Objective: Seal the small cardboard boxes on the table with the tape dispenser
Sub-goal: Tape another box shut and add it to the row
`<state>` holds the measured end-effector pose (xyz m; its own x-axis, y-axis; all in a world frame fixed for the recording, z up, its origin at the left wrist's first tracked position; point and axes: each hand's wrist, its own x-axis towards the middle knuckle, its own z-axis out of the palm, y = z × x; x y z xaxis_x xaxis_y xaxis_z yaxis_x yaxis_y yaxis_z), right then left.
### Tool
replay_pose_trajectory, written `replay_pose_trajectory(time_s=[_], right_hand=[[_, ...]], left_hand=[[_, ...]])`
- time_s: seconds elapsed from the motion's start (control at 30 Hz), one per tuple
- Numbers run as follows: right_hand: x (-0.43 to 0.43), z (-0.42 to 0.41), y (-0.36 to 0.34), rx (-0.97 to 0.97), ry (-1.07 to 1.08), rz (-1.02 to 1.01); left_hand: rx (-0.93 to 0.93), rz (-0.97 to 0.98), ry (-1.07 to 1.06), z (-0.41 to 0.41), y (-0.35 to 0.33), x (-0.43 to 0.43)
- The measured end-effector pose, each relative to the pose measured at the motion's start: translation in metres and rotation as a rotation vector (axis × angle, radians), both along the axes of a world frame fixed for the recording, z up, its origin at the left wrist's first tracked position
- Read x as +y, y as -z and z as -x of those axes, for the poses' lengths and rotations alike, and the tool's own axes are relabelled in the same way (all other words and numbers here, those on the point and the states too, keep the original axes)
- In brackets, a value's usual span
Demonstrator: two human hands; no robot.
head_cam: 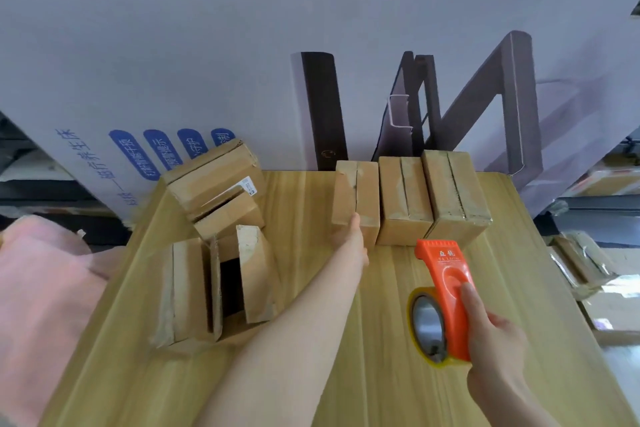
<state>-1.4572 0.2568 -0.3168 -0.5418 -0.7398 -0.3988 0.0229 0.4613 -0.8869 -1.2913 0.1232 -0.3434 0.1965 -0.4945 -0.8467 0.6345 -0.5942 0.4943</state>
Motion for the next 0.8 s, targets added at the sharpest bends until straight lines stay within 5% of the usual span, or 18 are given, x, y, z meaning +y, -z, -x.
replay_pose_trajectory(time_s=[0.13, 0.23, 0.4, 0.57, 0.8], right_hand=[[0.005, -0.018, -0.002, -0.025, -0.028, -0.011], [0.008, -0.033, -0.003, -0.047, -0.056, -0.016], [0.014, -0.058, -0.008, -0.067, -0.122, -0.002], [0.024, -0.061, -0.015, -0.080, -0.157, 0.010], [0.037, -0.024, -0.022, -0.061, -0.118, 0.025]], left_hand=[[-0.359, 0.301, 0.192, -0.014, -0.012, 0.074], [-0.878, 0.533, 0.204, -0.047, -0.013, 0.131], [-1.692, 0.360, 0.360, -0.119, -0.017, 0.141], [-1.522, -0.085, 0.613, -0.158, 0.001, 0.109], [-1.590, -0.062, 0.854, -0.136, 0.038, 0.118]])
